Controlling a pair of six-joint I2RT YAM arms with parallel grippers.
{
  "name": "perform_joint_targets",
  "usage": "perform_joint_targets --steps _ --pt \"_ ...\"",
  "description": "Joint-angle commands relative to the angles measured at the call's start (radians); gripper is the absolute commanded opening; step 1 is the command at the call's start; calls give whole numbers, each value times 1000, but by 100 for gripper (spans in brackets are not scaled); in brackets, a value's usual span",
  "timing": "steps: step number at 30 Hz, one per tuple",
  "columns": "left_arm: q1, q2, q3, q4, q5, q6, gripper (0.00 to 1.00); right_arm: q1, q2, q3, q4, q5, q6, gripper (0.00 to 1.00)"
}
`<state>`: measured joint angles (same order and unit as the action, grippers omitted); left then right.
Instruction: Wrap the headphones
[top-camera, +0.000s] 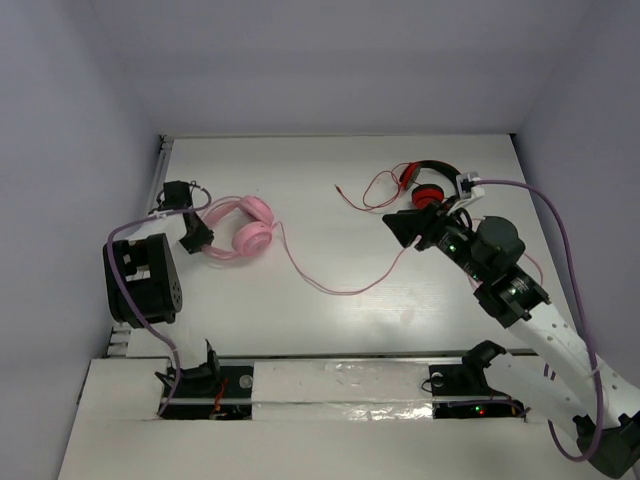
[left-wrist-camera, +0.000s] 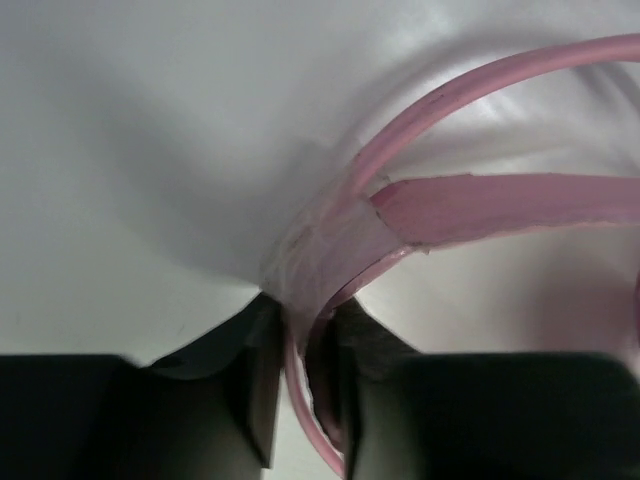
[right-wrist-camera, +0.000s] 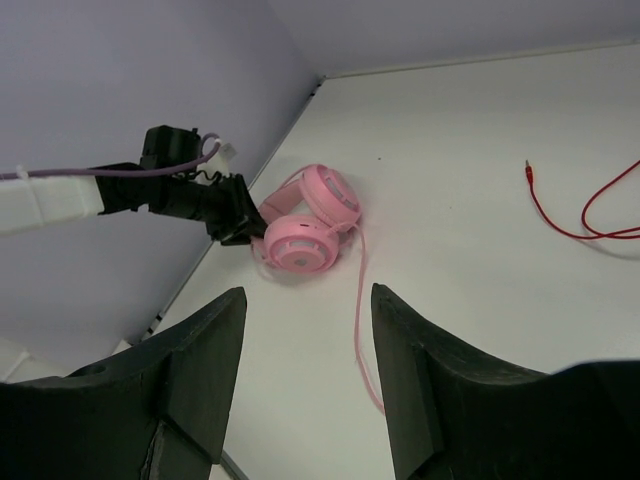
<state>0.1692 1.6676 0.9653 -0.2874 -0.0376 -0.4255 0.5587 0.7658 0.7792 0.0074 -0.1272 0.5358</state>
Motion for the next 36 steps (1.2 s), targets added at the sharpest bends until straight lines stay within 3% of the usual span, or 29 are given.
perform_joint_targets --steps 1,3,9,15,24,25,27,28,32,33,34,36 --pt "-8 55 104 47 21 8 26 7 6 5 40 11 -8 59" --pt "-8 110 142 50 -19 59 29 7 7 3 45 17 -5 59" --pt "-8 129 161 68 -25 103 52 7 18 2 48 18 -3 59" --pt "-17 175 194 80 2 122 53 7 13 -1 49 11 -2 59" --pt "-65 224 176 105 33 134 31 7 -8 -3 48 32 -3 58" --pt "-80 231 176 105 33 131 22 7 -8 -4 46 34 -5 58" --pt "-100 245 184 102 33 128 12 7 -13 -5 42 46 -7 58" --pt "-100 244 187 103 33 129 0 7 -16 -6 40 50 -8 58" --pt "-100 207 207 100 27 149 0 7 -23 -17 37 69 -14 57" --pt "-100 193 216 97 30 152 0 7 -20 -20 42 64 -14 54" --pt "-100 176 222 94 33 157 0 7 -17 -23 48 54 -20 32" --pt "-100 92 239 97 96 154 0 7 12 -35 68 2 -28 4"
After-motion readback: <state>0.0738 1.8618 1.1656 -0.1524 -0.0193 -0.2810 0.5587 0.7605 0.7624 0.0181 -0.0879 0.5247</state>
